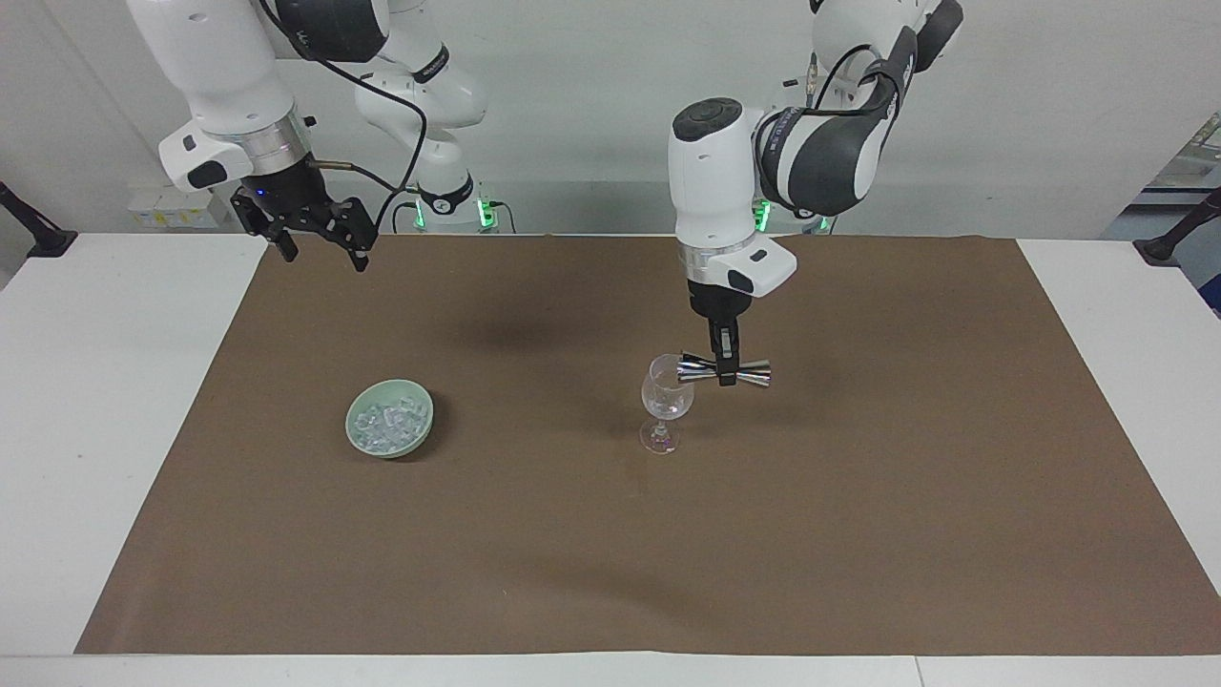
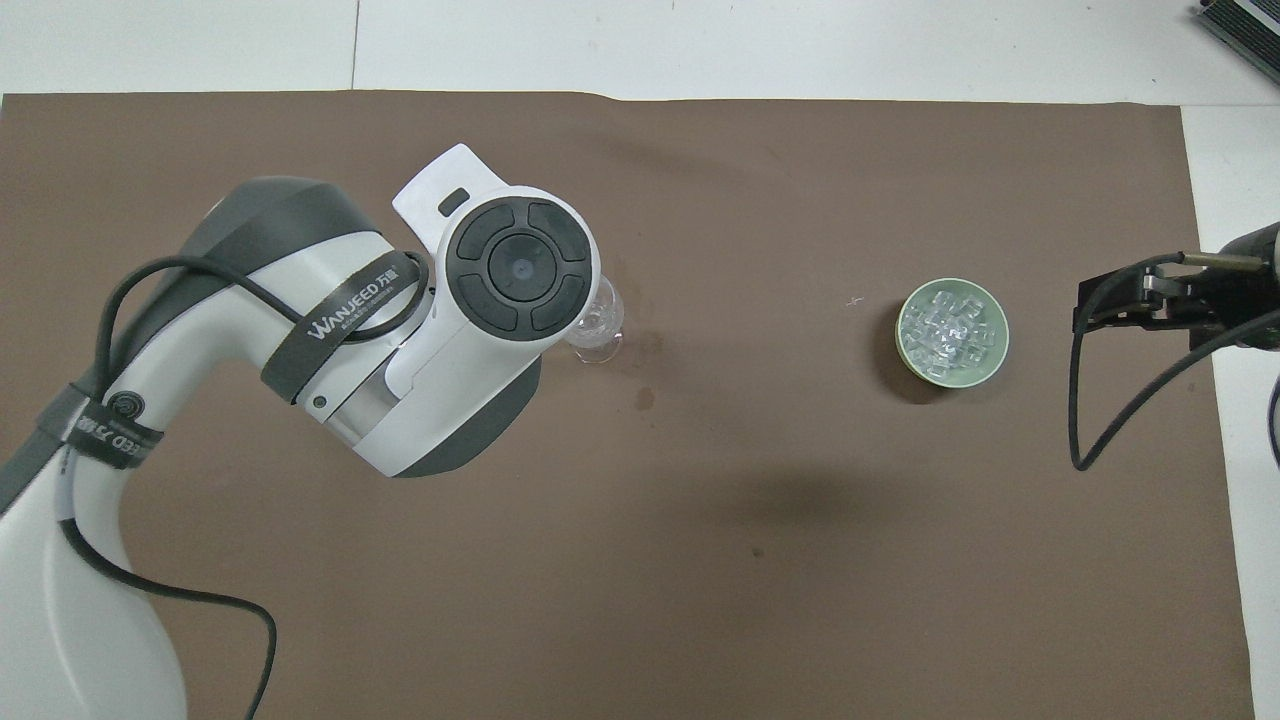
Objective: Pour wine and add ice with both arms
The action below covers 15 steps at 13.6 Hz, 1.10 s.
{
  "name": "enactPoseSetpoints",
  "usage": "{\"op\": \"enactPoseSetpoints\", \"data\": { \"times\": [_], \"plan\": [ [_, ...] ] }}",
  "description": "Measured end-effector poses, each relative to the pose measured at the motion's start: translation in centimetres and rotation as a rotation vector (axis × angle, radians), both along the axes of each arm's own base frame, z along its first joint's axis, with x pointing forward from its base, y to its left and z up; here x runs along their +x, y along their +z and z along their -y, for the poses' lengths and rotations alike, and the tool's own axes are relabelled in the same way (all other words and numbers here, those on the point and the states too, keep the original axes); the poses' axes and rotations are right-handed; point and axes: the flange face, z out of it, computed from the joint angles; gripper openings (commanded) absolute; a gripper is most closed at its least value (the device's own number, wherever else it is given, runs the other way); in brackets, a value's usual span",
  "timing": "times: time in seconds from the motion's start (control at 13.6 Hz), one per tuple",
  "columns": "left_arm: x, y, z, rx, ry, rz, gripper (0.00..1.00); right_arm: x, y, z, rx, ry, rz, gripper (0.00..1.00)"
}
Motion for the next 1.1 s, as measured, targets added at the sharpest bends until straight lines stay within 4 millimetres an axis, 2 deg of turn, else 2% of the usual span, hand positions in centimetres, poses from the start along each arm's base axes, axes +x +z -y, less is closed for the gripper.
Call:
{"op": "enactPoseSetpoints", "data": {
  "times": [0.59, 1.1],
  "plan": [
    [-0.3, 0.1, 0.3, -0.004, -0.011, -0.004, 0.00, 0.0, -0.1, 0.0, 0.000, 0.000, -0.001, 1.00],
    [-0.2, 1.4, 0.5, -0.141, -0.053, -0.113, 0.00, 0.0, -0.2, 0.0, 0.000, 0.000, -0.003, 1.00]
  ]
}}
